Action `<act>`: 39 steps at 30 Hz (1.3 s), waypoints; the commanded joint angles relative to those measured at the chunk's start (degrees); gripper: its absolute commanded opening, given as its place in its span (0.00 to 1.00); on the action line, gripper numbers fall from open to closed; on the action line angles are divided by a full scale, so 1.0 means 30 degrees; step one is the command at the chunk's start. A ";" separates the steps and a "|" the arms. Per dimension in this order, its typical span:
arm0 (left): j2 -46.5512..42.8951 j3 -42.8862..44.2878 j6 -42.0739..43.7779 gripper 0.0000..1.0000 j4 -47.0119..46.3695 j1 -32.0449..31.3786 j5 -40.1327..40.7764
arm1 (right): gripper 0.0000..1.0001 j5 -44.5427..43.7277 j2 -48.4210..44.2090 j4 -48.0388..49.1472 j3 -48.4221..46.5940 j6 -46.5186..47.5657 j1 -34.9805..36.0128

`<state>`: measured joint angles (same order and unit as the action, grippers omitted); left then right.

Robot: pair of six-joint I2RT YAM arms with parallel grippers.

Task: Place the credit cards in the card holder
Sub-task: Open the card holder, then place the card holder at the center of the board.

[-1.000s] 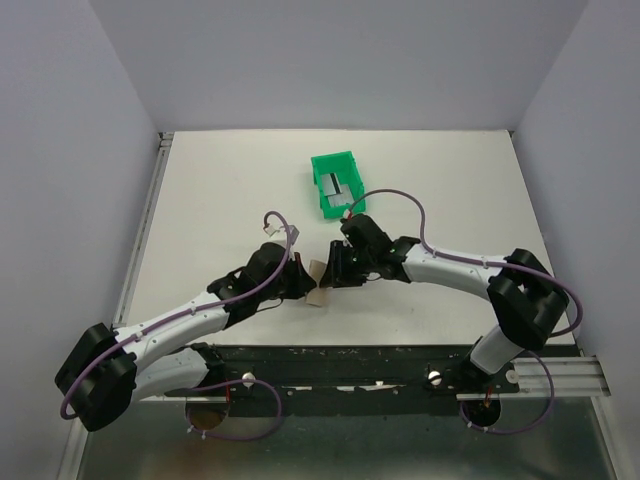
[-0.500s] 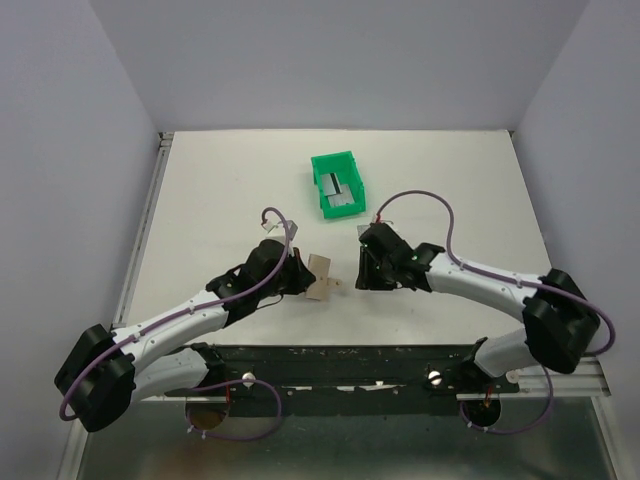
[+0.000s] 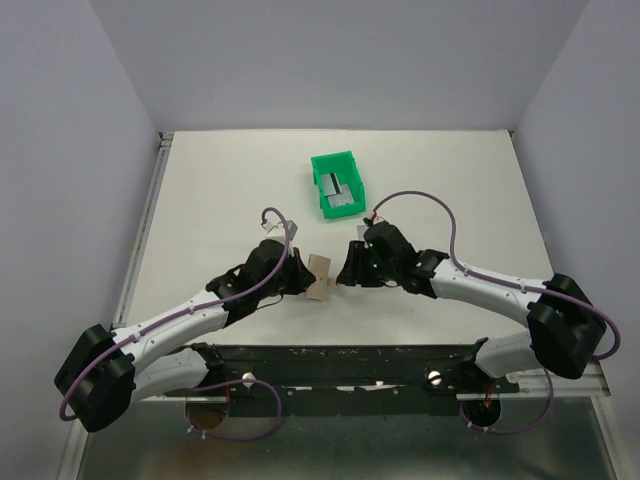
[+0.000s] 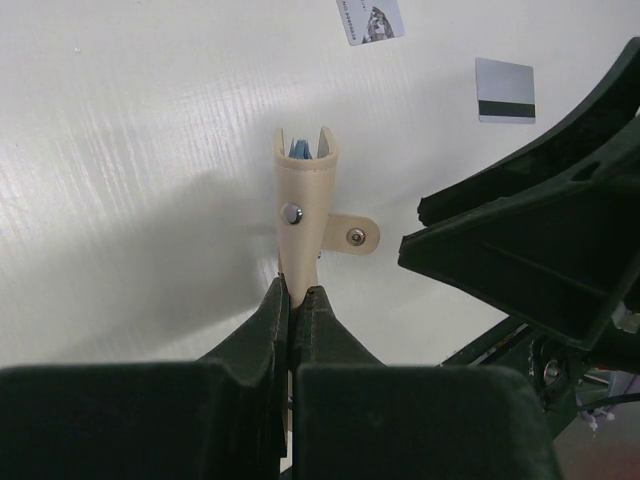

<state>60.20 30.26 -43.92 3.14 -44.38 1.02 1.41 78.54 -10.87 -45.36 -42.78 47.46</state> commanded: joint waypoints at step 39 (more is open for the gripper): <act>0.5041 -0.3087 -0.1679 0.59 -0.6853 0.1464 -0.3885 | 0.63 0.0643 -0.2717 -0.5309 -0.0491 0.3126 -0.7733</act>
<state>78.52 19.00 -52.12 -25.30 -40.10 -12.49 0.93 67.46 -24.93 -43.11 -37.56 26.24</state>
